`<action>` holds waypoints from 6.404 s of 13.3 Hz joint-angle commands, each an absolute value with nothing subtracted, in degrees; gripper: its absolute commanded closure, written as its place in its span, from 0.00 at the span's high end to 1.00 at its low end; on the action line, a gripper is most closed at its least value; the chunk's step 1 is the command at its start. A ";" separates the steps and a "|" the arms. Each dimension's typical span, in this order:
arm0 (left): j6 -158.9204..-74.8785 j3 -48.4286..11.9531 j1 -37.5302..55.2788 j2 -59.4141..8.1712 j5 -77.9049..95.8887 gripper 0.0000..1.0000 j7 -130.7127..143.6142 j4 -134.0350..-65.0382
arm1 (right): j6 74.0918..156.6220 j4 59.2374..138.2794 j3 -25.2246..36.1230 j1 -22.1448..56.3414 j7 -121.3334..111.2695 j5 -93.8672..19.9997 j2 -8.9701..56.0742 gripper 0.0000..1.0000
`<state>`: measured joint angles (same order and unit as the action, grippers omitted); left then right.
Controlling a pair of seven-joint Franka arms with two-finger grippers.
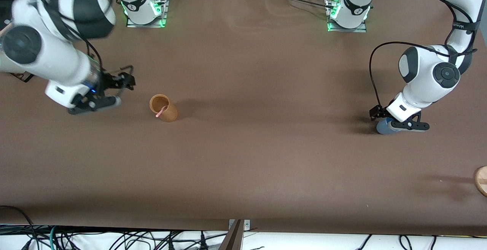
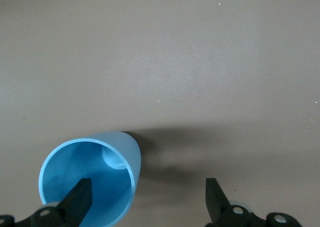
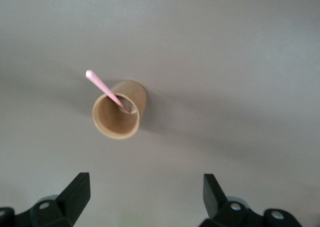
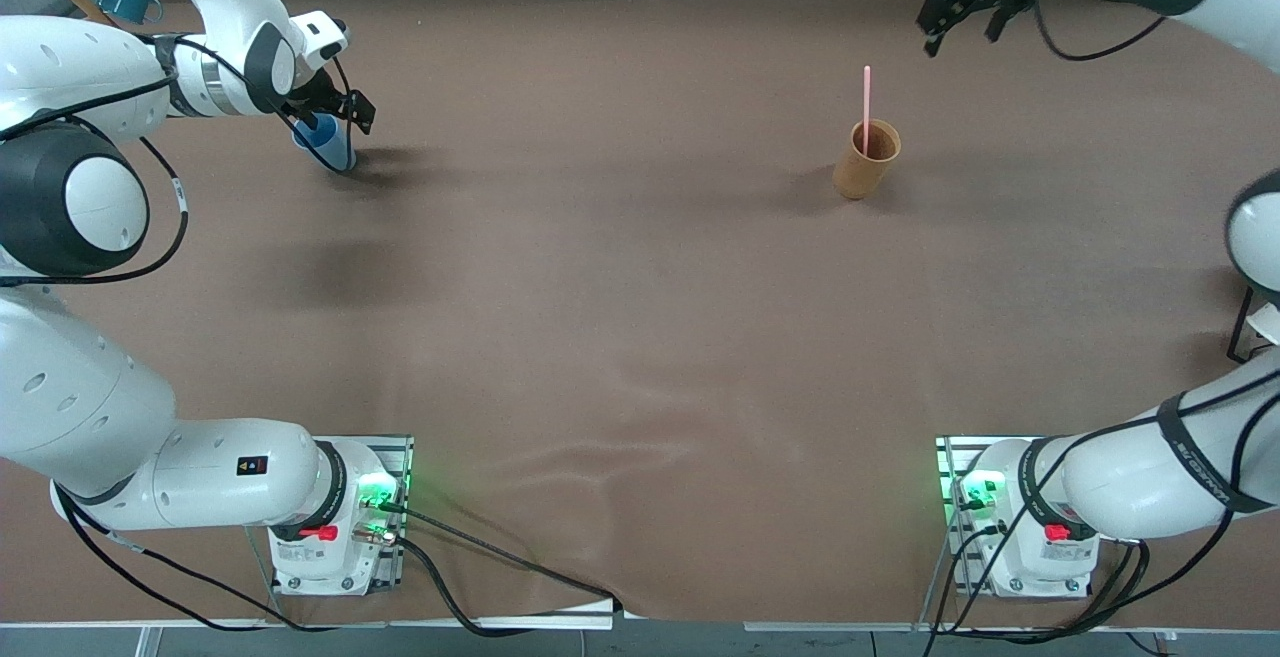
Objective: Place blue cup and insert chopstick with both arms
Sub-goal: 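Close the left gripper on the blue cup rim while the right gripper lowers, then carry the blue cup toward the table middle while the right gripper reaches the chopstick, then set down the blue cup while the right gripper pulls the chopstick out, then withdraw the left gripper while the right gripper carries the chopstick over the cup, then lower the pink chopstick into the blue cup and open the right gripper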
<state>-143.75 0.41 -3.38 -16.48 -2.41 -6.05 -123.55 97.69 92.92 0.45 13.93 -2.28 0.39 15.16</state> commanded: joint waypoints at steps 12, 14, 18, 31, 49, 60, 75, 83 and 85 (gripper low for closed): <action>-141.69 0.53 -5.10 -21.53 -3.08 0.00 -5.71 -118.66 | 115.84 92.81 0.44 21.89 -2.99 1.41 26.37 1.00; -141.50 0.61 -5.10 -21.62 -3.08 0.00 -5.89 -118.48 | 115.84 93.77 0.79 21.71 -3.08 1.41 26.19 1.00; -137.66 0.53 -4.57 -21.53 -3.16 0.00 -5.80 -115.07 | 116.72 96.59 1.05 21.36 -3.16 1.14 25.84 0.78; -113.38 -6.15 28.81 -34.26 0.34 0.00 25.38 -83.15 | 116.90 97.56 2.11 21.36 -3.08 0.53 25.75 0.00; -116.10 -5.10 36.21 -49.57 -0.09 1.00 38.49 -67.24 | 90.61 69.08 0.53 22.58 -5.01 -7.11 21.44 0.00; -98.55 -5.10 24.37 -30.69 0.35 1.00 26.32 -68.03 | 102.11 69.26 0.53 30.22 7.28 -7.21 26.01 0.00; -86.05 -1.76 -3.16 -7.20 1.67 1.00 -2.90 -84.29 | 121.99 69.17 0.97 44.38 32.26 -4.48 36.65 0.00; -86.22 -2.29 -2.81 -7.73 1.67 1.00 -2.81 -83.85 | 126.91 69.17 1.14 44.47 32.26 -2.55 39.46 0.00; -86.31 -2.29 -2.90 -7.73 1.67 1.00 -2.99 -83.85 | 127.53 69.17 1.14 44.47 32.26 -2.55 39.99 0.00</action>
<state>-85.52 -2.24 -2.73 -8.60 0.52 -3.08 -82.93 127.12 71.04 0.62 43.88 31.25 -3.48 38.64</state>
